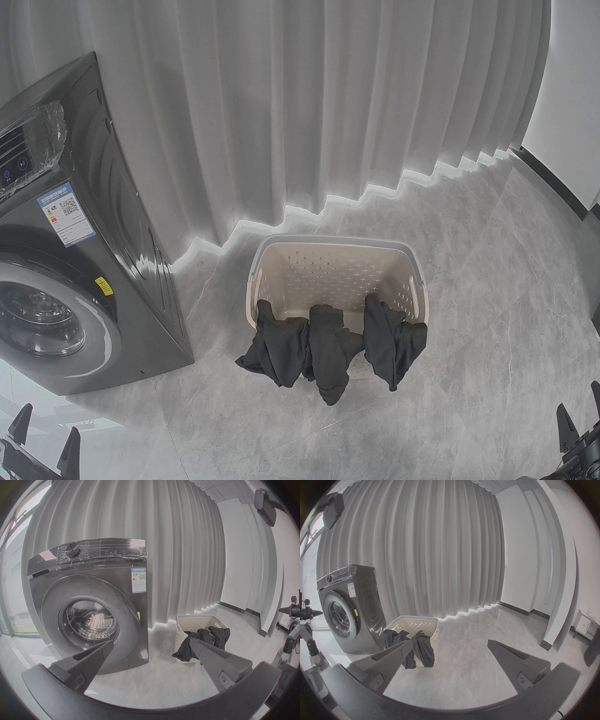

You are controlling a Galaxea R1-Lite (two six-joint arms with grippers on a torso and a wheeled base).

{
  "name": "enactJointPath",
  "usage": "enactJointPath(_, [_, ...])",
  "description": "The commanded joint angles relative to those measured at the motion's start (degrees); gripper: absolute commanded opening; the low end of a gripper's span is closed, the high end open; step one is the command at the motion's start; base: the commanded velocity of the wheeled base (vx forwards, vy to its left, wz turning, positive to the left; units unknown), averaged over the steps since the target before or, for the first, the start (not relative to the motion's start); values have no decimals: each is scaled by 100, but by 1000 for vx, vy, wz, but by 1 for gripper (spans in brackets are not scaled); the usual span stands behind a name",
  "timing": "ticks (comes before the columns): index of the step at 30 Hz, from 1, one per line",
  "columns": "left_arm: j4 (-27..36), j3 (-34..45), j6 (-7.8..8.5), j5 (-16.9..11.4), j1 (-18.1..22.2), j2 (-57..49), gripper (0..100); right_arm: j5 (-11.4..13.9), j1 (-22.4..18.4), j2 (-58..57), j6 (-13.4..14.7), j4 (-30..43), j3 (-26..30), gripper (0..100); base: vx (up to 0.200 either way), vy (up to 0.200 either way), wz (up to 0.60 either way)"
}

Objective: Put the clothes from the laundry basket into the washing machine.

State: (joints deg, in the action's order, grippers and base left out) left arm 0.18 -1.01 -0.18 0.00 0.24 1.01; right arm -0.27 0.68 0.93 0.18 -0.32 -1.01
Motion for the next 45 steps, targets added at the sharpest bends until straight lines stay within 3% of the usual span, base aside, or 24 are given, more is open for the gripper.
enactJointPath(1, [-1,92,1,0,2,-101,100,0,2,-93,-1,-3,101,100,0,0,600])
enactJointPath(12, [-1,92,1,0,2,-101,100,0,2,-93,-1,-3,101,100,0,0,600])
enactJointPath(20, [-1,92,-8,0,2,-101,100,0,2,-93,8,-3,101,100,0,0,0])
enactJointPath(38, [-1,101,1,0,2,-101,100,0,2,-93,8,-3,101,100,0,200,0])
enactJointPath(45, [-1,101,1,-9,2,-101,100,0,2,-93,-1,-3,101,100,0,0,0])
